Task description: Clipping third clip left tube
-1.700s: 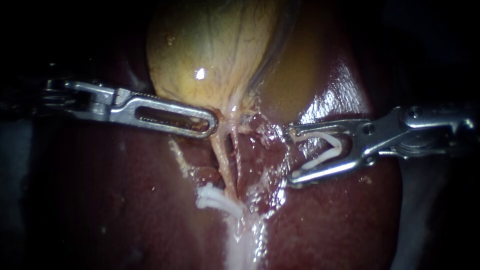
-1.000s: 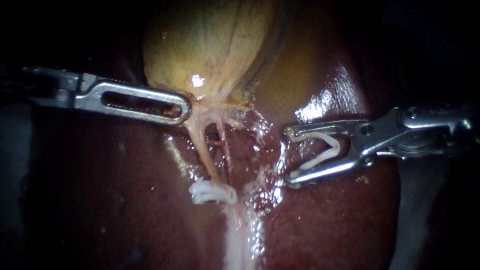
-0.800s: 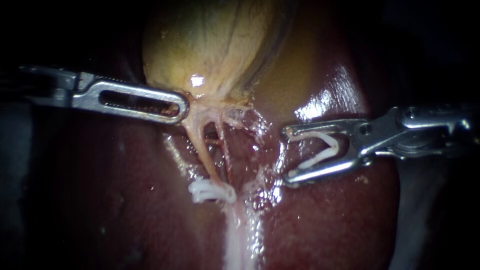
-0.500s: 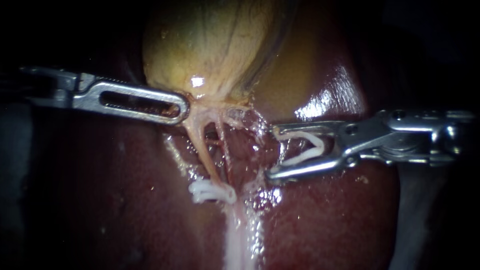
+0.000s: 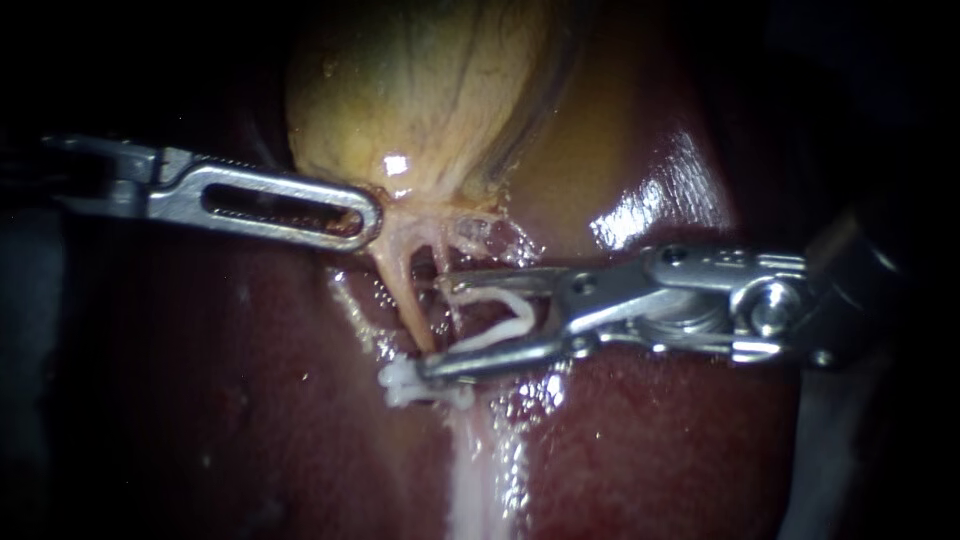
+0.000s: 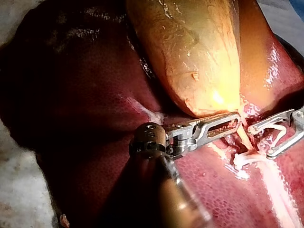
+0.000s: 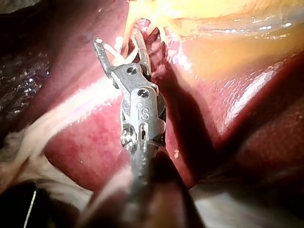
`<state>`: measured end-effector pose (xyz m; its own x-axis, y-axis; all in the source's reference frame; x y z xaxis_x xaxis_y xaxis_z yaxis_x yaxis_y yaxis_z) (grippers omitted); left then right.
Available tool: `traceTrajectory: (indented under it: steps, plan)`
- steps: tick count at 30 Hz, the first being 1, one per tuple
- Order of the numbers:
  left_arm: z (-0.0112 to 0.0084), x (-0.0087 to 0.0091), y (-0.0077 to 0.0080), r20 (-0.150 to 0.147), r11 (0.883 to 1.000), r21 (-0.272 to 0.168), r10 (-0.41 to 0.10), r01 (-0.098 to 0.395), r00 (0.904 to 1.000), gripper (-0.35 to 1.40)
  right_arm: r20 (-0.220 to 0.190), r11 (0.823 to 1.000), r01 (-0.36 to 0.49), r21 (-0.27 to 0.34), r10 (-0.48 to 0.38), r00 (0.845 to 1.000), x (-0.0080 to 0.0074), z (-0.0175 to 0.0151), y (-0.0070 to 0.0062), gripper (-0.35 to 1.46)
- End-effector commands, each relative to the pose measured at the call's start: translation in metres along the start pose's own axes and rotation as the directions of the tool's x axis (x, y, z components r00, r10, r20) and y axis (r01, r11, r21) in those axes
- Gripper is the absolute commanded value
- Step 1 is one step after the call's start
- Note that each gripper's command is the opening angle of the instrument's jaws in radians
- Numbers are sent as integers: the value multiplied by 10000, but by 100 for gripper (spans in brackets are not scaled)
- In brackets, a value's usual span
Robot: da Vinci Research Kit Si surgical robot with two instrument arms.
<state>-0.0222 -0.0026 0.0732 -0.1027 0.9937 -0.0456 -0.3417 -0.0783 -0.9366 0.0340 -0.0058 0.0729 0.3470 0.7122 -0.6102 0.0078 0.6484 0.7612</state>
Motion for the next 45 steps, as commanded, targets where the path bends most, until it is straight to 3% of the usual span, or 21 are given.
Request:
traceTrajectory:
  steps: [1,7,13,32,45]
  plan:
    - [0,0,1,-4,10000,5,-1,1,10000,-35,23,10000,-13,-23,13,10000,-1,1,3,49]
    - [0,0,2,-8,10000,7,-3,3,10000,-35,138,9999,-125,7,125,9998,-12,16,14,49]
    - [2,0,3,-20,10000,16,51,-51,10000,-35,195,9994,-304,166,301,9994,-17,32,14,49]
    - [4,0,5,-34,10000,27,45,-45,10000,-35,-41,9935,-954,622,958,9954,-5,54,20,49]
    - [7,-1,5,-50,10000,40,50,-50,10000,-35,-416,9897,-1162,832,1199,9919,16,50,29,46]
